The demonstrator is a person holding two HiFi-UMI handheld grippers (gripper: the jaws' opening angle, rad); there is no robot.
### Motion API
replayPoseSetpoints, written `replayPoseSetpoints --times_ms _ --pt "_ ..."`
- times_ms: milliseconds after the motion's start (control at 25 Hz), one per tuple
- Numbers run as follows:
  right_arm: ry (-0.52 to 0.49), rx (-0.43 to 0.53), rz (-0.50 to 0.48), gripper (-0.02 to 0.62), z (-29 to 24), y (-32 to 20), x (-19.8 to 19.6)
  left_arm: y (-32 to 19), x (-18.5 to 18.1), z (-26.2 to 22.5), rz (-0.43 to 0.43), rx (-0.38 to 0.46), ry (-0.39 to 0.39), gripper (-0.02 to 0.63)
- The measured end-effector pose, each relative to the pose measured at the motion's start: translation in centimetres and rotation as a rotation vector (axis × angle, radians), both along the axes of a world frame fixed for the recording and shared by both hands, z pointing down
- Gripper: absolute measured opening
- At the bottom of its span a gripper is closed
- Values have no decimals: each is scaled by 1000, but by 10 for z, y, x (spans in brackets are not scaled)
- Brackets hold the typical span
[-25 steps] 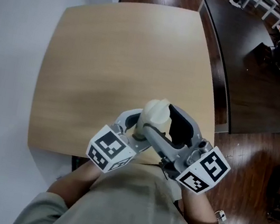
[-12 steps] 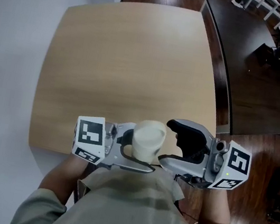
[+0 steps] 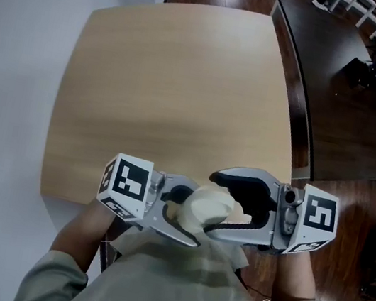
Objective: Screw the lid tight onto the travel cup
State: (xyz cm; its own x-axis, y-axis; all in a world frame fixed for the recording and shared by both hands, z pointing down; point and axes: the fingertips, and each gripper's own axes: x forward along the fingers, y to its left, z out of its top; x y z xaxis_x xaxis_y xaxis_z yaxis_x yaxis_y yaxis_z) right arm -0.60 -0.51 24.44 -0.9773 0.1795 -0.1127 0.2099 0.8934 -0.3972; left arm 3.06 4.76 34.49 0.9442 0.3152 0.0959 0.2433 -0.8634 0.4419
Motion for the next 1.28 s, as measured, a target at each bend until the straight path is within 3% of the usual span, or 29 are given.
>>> replayPoseSetpoints --times_ms 280,560,920,1160,1280 --pt "17 32 -6 308 0 2 -2 -2 3 5 8 16 -45 316" --pt "49 45 87 279 9 -9 -1 -20 2 16 -122 58 -93 316" --pt "152 43 395 278 36 -49 0 -74 -7 45 -507 182 -262 316" --pt "215 -49 671 278 60 -82 -5 -115 -28 74 -855 300 -507 316" --pt "233 -89 766 278 70 -89 -6 -124 -37 88 -986 322 -574 316"
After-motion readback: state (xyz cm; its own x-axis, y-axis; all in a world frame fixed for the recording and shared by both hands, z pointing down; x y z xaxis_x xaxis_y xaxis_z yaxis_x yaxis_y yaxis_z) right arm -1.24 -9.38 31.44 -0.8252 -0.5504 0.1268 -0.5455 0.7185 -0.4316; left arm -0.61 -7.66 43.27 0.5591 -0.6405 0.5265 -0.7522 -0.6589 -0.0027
